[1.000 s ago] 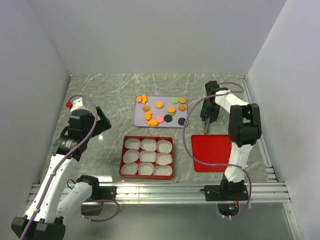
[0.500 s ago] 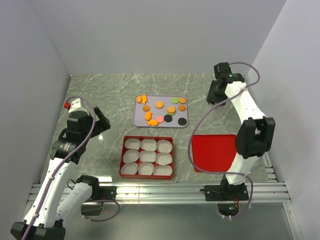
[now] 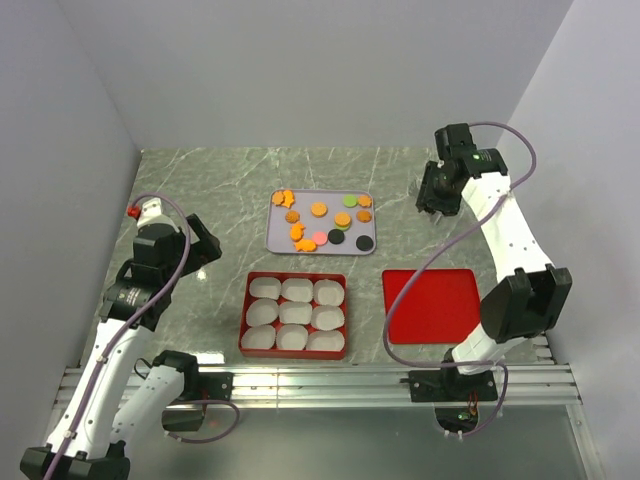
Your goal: Pack the cookies
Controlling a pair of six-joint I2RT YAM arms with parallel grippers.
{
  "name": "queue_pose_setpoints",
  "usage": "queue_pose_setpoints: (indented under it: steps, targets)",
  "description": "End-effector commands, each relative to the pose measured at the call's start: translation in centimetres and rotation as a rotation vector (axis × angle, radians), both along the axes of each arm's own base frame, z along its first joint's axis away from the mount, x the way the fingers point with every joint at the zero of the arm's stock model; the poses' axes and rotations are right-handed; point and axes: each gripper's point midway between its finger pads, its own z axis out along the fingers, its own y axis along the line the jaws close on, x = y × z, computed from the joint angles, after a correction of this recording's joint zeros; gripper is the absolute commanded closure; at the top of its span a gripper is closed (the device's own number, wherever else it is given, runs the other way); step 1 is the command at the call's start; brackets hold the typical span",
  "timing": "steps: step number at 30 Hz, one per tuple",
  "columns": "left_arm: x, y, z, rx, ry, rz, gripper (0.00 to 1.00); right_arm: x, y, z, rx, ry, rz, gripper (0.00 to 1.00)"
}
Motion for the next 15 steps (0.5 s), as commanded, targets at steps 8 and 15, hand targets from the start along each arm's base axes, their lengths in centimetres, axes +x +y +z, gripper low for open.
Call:
queue_pose_setpoints:
  steps: [8,15]
  targets:
    - [0.3,-0.8,0.8,-0.014,-0.041,-0.031,0.01,-3.4,7.1,2.8,0.054,-0.052,0.234,0.46]
    - [0.3,-0.8,0.7,-0.012,-0.036,-0.031,0.0,-3.6,10.3,2.1,0.095,-0.051,0.314,0.46]
